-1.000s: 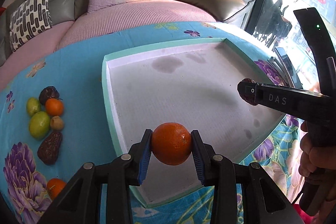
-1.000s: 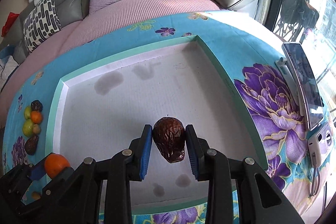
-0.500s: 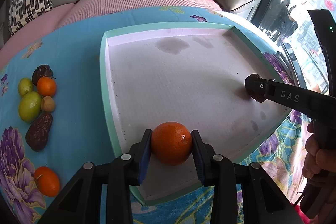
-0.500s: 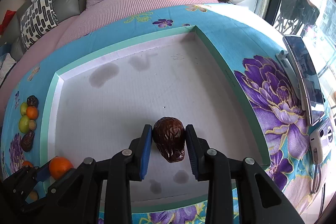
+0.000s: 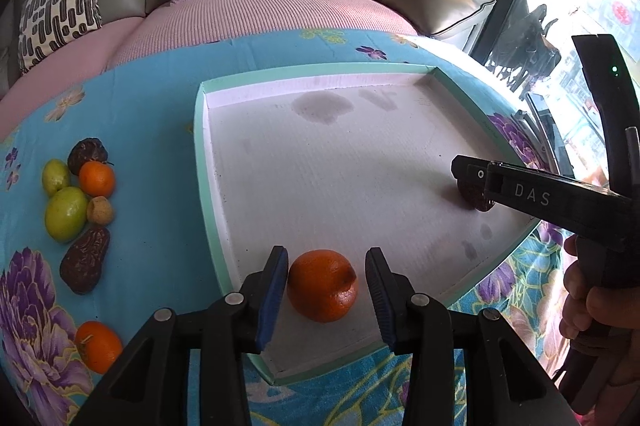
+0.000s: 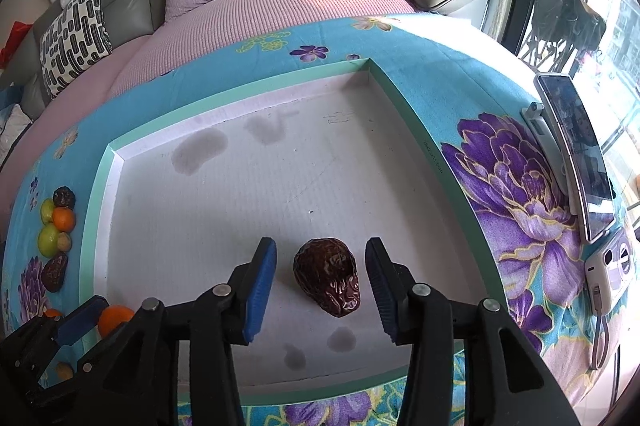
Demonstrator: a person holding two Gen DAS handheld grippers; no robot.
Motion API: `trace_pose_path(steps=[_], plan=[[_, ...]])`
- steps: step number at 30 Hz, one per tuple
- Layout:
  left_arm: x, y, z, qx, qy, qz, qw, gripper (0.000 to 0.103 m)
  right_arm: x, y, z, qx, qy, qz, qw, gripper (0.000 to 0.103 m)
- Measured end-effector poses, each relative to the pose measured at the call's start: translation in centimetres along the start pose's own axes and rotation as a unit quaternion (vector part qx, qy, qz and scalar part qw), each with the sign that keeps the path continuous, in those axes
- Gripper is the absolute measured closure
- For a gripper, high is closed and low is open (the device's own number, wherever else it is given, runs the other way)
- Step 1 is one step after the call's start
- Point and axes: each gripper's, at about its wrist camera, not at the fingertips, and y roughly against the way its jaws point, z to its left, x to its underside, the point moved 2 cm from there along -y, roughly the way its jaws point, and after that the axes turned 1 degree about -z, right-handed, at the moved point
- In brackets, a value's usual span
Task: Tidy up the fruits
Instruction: 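Carry the date and mandarin over the white tray and release both, then grasp a second mandarin with the left gripper from the fruit row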
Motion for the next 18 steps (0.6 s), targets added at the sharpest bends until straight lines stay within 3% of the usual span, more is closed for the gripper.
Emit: trace_pose_path(steps=[6,12,13,18], plan=[[-0.8,2.5,1.4,0.001,0.029,-0.042,0.9987,0.058,-0.4,1.5,-0.1,-0.004,-0.004,-0.029,1.000,0.050],[-1.0,3.6,4.7,-0.078,0.077,-0.060,0.9922,0.034,-0.4,1.4,0.5,-0.006,0.008,-0.027,1.000,0.032],[-0.8,3.5,5.6,-0.096,0.090,-0.058,0.9896,0.026,-0.3,1.4,0.7,-0.007,0.012,-0.029,0.999,0.028],[0.4,4.0,10.1,-0.161,0.170,-0.048,0.9709,0.011,-0.1,1.6,2.3,-0.013,0.042,-0.039,0.998,0.018]])
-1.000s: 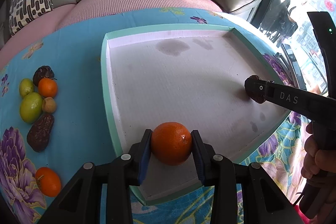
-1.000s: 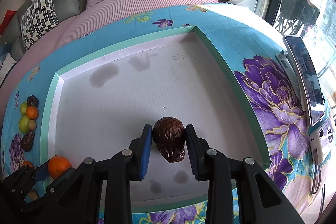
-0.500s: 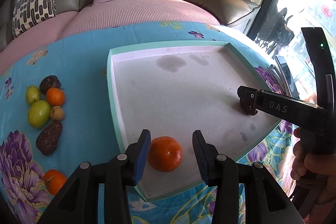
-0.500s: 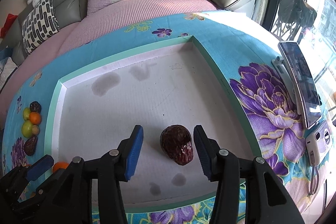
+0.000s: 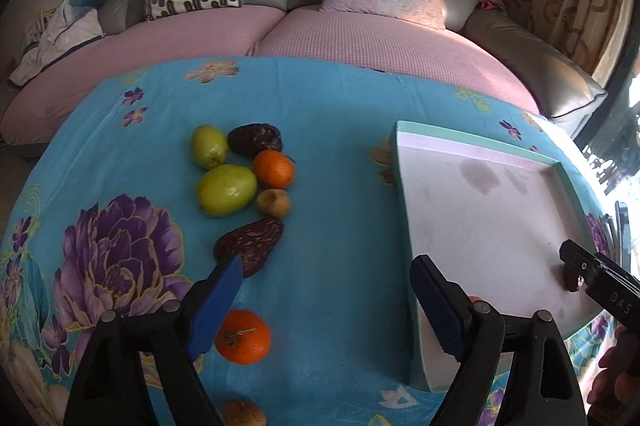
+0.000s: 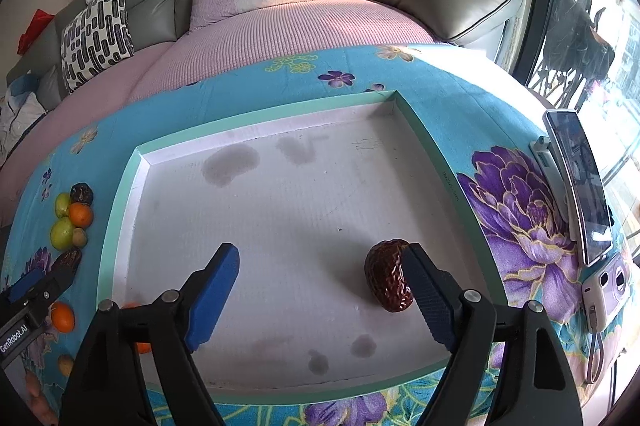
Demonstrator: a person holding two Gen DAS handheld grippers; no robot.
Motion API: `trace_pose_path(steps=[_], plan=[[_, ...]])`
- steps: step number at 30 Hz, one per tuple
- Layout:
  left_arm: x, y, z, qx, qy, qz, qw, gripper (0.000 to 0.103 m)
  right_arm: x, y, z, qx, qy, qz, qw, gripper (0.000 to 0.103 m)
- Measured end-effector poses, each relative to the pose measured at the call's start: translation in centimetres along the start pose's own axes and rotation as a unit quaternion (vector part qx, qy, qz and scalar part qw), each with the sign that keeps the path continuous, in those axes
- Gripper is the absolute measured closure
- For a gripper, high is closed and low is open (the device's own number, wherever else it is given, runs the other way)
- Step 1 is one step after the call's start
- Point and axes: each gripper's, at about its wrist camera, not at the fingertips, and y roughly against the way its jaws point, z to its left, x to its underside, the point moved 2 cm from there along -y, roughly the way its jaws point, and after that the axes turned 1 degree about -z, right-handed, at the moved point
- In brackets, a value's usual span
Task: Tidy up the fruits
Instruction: 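Grasp a second mandarin with the left gripper from the fruit row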
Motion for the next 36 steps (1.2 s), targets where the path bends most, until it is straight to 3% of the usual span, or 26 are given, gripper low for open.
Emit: trace_pose_path(steps=[2,4,9,18,25,36], plan=[[-0.1,-0.1,1.4,-0.023,0.016,0.000,0.9996,0.005,0.1,0.0,1.0,-0.003,0.015,-0.002,1.000,0.008],[0.0,-0.2,2.6,-0.046,0.025,0.004,0.9986,0.004,0.2,0.2,2.0,-0.014,0.027,-0.006,1.000,0.004],[0.1,-0.2,5.5,-0.075,0.055,0.014,0.9956,0.000,0.6,0.9,5.1,-0.050,0.060,-0.024,0.997,0.004],[-0.4,2.3,8.9,-0.101,0.073,-0.019,0.9920,0.000,1.7,2.9,10.6,-0.119,0.096,-0.062,0.986,0.004],[-0.6,3.2,10.8,-0.085,0.078,-0.015,0.9932,0.000,3.1,3.5,14.3,-0.134,0.158,-0.065,0.976,0.004],[0.9,2.9,12.4,-0.040,0.069,0.031,0.9963,0.000,4.7,3.1,17.0,-0.148,0.177,-0.030,0.973,0.004]])
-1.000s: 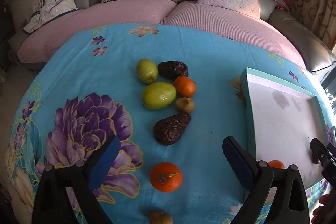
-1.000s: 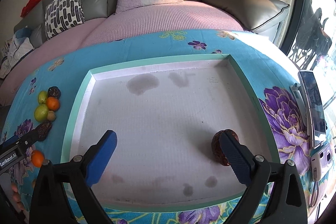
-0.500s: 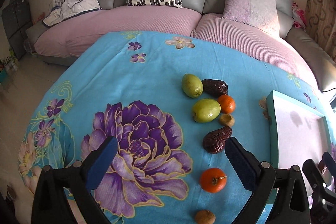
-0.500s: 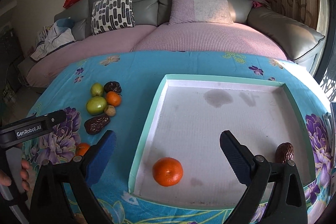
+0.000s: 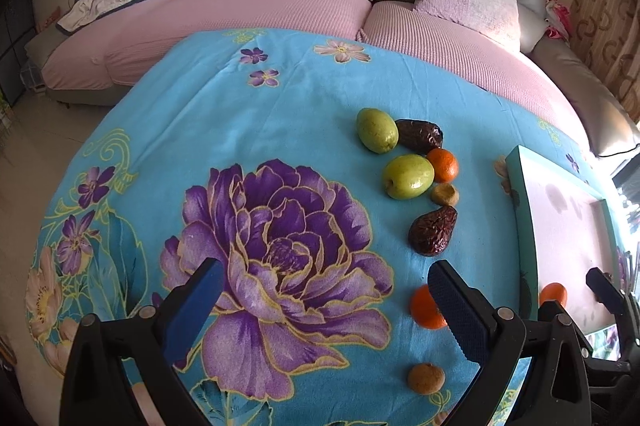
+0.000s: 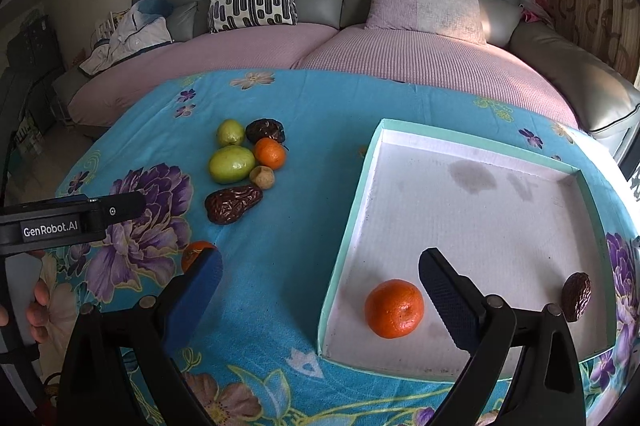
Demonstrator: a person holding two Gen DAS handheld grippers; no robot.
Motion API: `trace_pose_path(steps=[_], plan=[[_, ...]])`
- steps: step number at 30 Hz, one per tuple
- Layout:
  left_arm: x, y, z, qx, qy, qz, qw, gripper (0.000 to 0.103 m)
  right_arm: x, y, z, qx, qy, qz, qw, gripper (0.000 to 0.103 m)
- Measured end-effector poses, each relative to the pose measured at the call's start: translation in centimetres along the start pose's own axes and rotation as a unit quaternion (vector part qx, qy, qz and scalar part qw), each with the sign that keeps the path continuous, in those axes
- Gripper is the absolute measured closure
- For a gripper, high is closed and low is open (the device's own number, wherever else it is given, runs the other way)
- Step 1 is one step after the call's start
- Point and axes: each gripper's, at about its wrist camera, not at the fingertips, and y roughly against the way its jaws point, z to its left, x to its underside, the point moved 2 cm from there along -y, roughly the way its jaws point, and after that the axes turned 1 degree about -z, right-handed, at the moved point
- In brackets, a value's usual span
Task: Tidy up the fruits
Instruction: 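Grasp a second mandarin with the left gripper from the fruit row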
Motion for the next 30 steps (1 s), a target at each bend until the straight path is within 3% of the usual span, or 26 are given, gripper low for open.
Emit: trace_pose_path(steps=[9,12,15,21,27,30], plan=[[1.2,-1.4,-1.9,0.047,-0.019,0.039,0.9980,0.004,0.5,0.5,-0.7,0.024,-0.014,0.007,1.000,0.004],[1.7,-2.2,-3.0,0.071,-0.024,0.060,0.9954,0.019,0.4,1.1,-1.6,0.034,-0.024,-0.002,0.999,0.004],[2.2,-2.7,-4.1,0.078,-0.033,0.073,0.9937,0.023,0.4,1.5,-2.7,0.040,-0.042,-0.003,0.998,0.004],[2.9,-3.1,-6.6,0.095,-0.059,0.085,0.9900,0.048,0.4,1.7,-3.3,0.039,-0.045,-0.004,0.998,0.004],[3.0,-4.2,-7.5,0.086,-0.064,0.098,0.9894,0.062,0.6,1.7,-3.8,0.040,-0.045,-0.003,0.998,0.004],[3.0,-4.1,-7.7,0.085,-0.062,0.096,0.9898,0.065,0.6,1.7,-4.1,0.040,-0.050,-0.002,0.998,0.004]])
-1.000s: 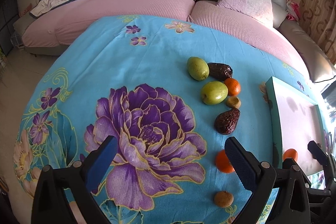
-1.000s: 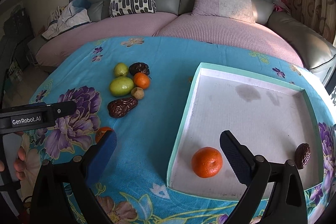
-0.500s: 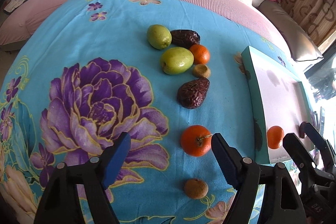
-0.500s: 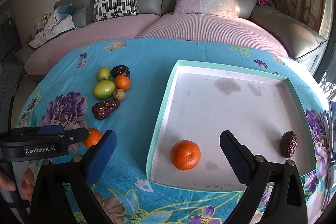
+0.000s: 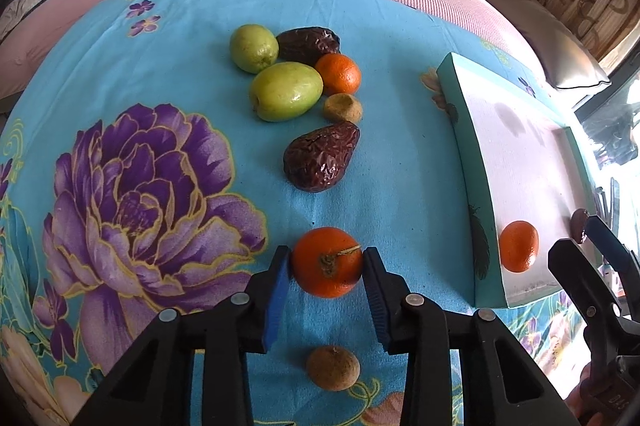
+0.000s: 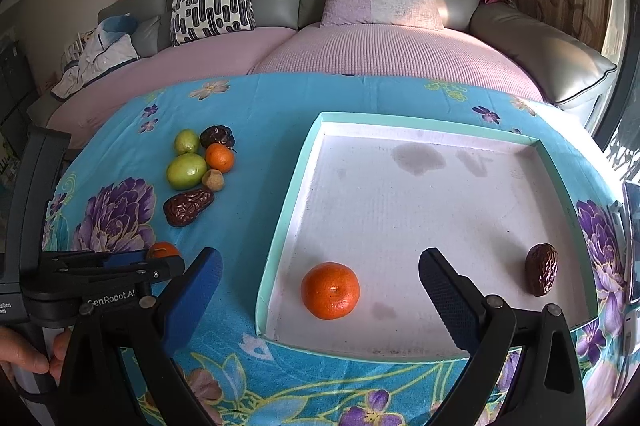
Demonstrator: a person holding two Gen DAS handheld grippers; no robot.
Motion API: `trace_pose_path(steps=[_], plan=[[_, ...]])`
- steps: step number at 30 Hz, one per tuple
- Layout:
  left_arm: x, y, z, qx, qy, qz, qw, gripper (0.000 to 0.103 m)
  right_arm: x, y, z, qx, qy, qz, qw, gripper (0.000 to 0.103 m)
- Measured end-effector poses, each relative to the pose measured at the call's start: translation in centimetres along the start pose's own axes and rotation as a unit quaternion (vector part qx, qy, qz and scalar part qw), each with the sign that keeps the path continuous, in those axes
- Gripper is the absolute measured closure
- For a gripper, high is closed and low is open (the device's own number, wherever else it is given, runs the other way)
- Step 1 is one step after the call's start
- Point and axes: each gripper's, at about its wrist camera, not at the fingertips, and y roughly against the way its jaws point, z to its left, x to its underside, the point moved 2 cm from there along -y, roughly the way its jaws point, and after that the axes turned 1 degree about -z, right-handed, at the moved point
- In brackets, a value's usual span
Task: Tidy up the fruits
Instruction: 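Grasp a second mandarin with the left gripper from the fruit row, then grasp the small brown kiwi with the right gripper while the left gripper holds the mandarin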
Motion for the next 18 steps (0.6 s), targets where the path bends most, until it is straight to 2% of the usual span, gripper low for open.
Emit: trace_pose_path(steps=[7,11,15,18], plan=[[-0.1,2.7,1.7,0.001,0.023,-0.033,0.9992,0.065,0.1,-0.1,0.4,-0.006,0.005,0.002,1.000,0.004],[-0.1,4.7,3.6,-0.031,0.033,-0.059,0.9972,0.065,0.3,-0.3,1.6,-0.030,0.008,0.013,0.999,0.004],[0.2,6.5,5.6,-0.093,0.031,-0.082,0.9918,0.065,0.6,-0.1,3.8,-0.052,0.031,0.013,0.998,0.004],[0.7,7.3,7.5,-0.102,0.048,-0.086,0.9899,0.065,1.2,-0.2,5.7,-0.062,0.048,0.018,0.997,0.005]])
